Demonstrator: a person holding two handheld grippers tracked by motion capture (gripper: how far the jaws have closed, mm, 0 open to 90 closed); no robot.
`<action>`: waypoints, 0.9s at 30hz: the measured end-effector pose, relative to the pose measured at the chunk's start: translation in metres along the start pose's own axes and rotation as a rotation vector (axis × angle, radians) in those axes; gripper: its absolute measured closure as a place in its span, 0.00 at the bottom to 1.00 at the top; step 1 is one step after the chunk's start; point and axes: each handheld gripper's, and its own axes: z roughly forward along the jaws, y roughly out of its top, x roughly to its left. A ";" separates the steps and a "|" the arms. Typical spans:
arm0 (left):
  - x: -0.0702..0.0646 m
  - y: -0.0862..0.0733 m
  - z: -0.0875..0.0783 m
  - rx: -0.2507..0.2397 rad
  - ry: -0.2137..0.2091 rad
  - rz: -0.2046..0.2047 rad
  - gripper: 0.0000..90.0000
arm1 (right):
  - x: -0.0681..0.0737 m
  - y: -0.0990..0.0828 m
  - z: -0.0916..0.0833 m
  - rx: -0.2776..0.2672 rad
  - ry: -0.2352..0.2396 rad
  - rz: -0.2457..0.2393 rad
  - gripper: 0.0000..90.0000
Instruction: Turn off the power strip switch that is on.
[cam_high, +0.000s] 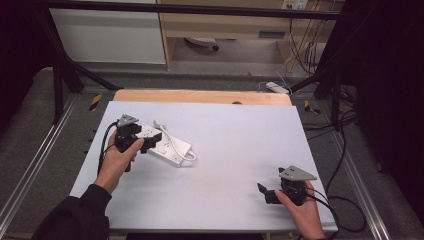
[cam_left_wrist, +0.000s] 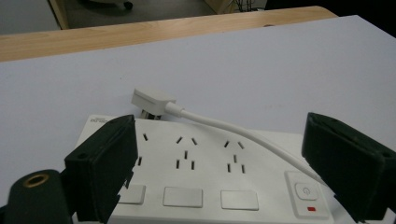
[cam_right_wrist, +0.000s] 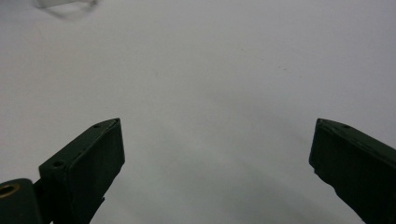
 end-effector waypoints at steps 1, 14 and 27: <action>-0.001 0.000 -0.002 -0.008 0.002 0.000 0.12 | 0.000 0.000 0.000 0.000 0.000 -0.001 0.04; -0.007 0.002 -0.031 -0.035 -0.038 -0.002 0.08 | 0.000 0.000 0.000 0.002 0.001 -0.007 0.04; -0.020 -0.003 -0.066 -0.067 -0.070 0.052 0.08 | 0.000 0.000 0.001 0.007 0.002 -0.006 0.04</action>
